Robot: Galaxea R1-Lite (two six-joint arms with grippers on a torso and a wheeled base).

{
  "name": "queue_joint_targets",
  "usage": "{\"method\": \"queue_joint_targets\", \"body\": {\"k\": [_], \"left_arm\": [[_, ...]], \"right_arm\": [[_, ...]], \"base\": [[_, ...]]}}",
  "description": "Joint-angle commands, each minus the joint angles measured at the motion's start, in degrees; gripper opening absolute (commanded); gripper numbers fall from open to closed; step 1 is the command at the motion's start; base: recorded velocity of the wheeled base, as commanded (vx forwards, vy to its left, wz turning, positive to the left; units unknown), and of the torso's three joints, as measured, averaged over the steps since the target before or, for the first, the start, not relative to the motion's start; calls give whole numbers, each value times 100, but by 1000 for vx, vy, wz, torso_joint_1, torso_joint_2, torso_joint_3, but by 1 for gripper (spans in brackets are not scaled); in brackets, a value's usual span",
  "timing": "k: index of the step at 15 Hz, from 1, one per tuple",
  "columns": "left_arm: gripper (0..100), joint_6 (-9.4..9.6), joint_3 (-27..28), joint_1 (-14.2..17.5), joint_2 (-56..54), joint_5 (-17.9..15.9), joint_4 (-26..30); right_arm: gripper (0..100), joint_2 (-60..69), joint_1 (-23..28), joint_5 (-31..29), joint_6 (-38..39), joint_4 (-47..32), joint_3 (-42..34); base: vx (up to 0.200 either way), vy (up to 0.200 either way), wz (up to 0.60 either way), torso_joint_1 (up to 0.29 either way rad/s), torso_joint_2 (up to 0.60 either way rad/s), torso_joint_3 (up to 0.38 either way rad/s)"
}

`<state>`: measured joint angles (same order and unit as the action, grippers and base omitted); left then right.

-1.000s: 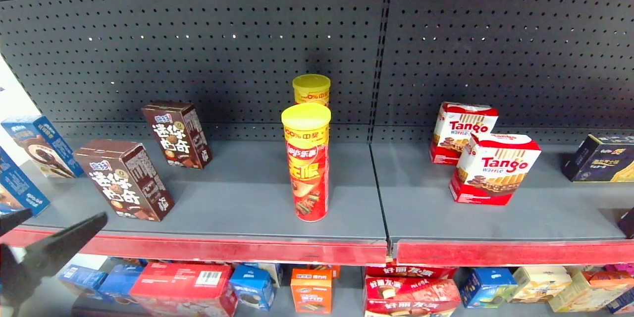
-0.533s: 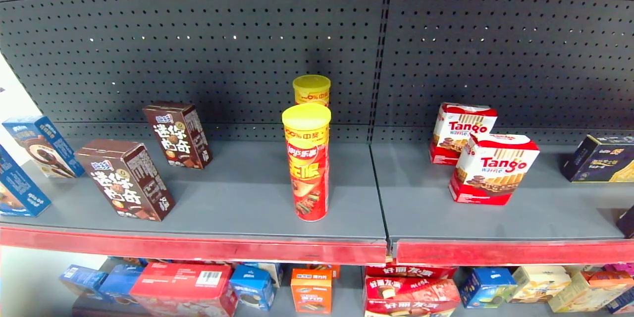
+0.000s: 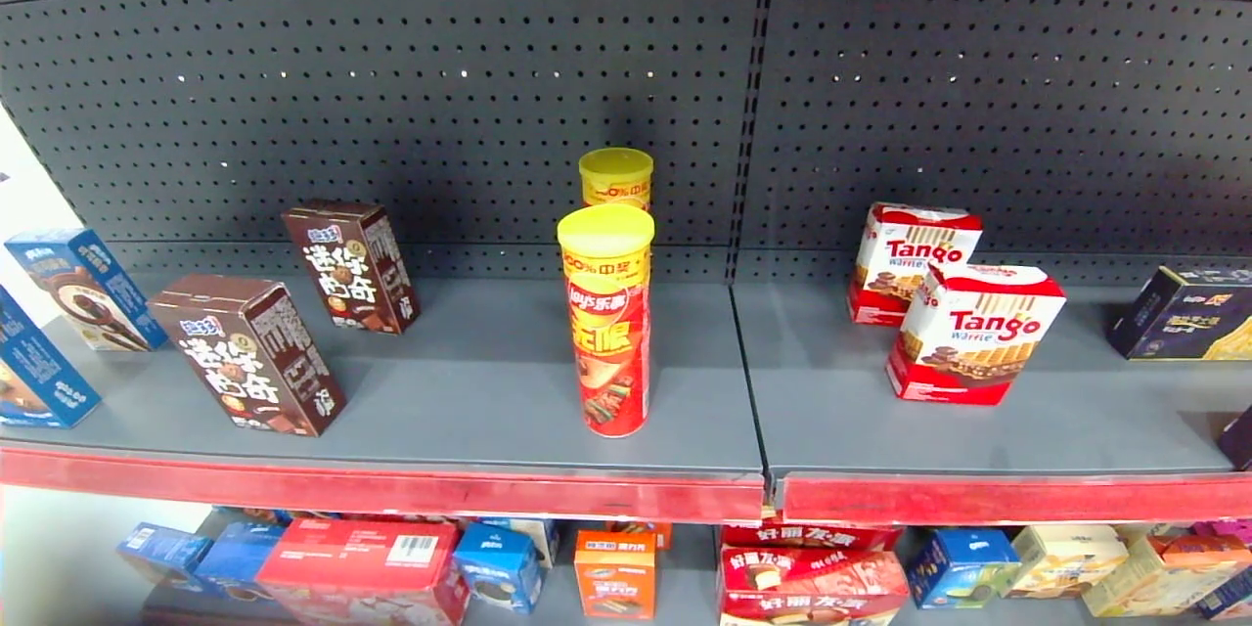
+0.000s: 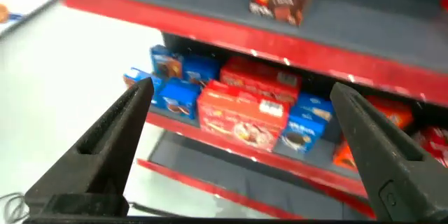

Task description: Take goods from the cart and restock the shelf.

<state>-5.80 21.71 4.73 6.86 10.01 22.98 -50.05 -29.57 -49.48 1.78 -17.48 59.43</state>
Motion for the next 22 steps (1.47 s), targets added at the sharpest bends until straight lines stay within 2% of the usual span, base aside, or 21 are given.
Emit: {"method": "queue_joint_targets", "body": {"k": [1, 2, 4, 5, 6, 8, 9, 10, 11, 12, 13, 15, 16, 17, 18, 19, 21, 22], "left_arm": [[100, 18, -378, -42, -141, -227, -57], [100, 62, -572, -42, -150, -517, -66], [100, 299, -1037, -42, -150, -667, -162], [100, 422, -1266, -51, -141, -781, -610], [100, 484, -1336, -51, -141, -1001, -813], [100, 563, -1345, -51, -141, -1080, -813], [100, 774, -1389, -42, -150, -931, -857], [100, 1002, -1424, -42, -150, -394, -936], [100, 1037, -1530, -42, -150, -25, -1138], [100, 1020, -1617, -42, -150, -8, -1322], [100, 870, -1802, -42, -150, -43, -1762], [100, 589, -1855, -51, -150, -271, -1920], [100, 668, -1872, -60, -150, -605, -1946], [100, 818, -1934, -51, -150, -764, -1920], [100, 1266, -2136, -60, -159, -1133, -2263], [100, 1283, -2162, -60, -159, -1203, -2342], [100, 809, -2162, -69, -150, -1185, -2289], [100, 747, -2162, -60, -150, -1150, -2289]], "right_arm": [[100, 57, 136, 0, -2, -1, -10], [100, 92, 180, 0, 7, -1, -19], [100, 163, 215, 0, 7, -10, -19], [100, 189, 215, 0, -2, -18, -28], [100, 233, 259, 0, -2, -18, -28], [100, 233, 365, 17, 7, -10, -45], [100, 251, 373, 17, 15, -1, -54], [100, 277, 382, 9, 15, 17, -72], [100, 303, 382, 9, 15, 43, -98], [100, 321, 382, 9, 15, 43, -116], [100, 391, 479, 17, 15, 43, -186], [100, 497, 611, 35, 15, 52, -283], [100, 620, 716, 35, 15, 52, -432], [100, 716, 760, 35, 15, 52, -529], [100, 848, 883, 35, 15, 61, -687], [100, 892, 945, 35, 15, 69, -731], [100, 1050, 1200, 26, 15, 96, -740], [100, 1121, 1261, 26, 7, 96, -731]], "base": [[0, 0, 0, 0, 0, 0], [0, 0, 0, 0, 0, 0], [0, 0, 0, 0, 0, 0], [0, 0, 0, 0, 0, 0], [0, 0, 0, 0, 0, 0], [0, 0, 0, 0, 0, 0], [0, 0, 0, 0, 0, 0], [0, 0, 0, 0, 0, 0], [0, 0, 0, 0, 0, 0], [0, 0, 0, 0, 0, 0], [0, 0, 0, 0, 0, 0], [0, 0, 0, 0, 0, 0], [0, 0, 0, 0, 0, 0], [0, 0, 0, 0, 0, 0], [0, 0, 0, 0, 0, 0], [0, 0, 0, 0, 0, 0], [0, 0, 0, 0, 0, 0], [0, 0, 0, 0, 0, 0]]}}
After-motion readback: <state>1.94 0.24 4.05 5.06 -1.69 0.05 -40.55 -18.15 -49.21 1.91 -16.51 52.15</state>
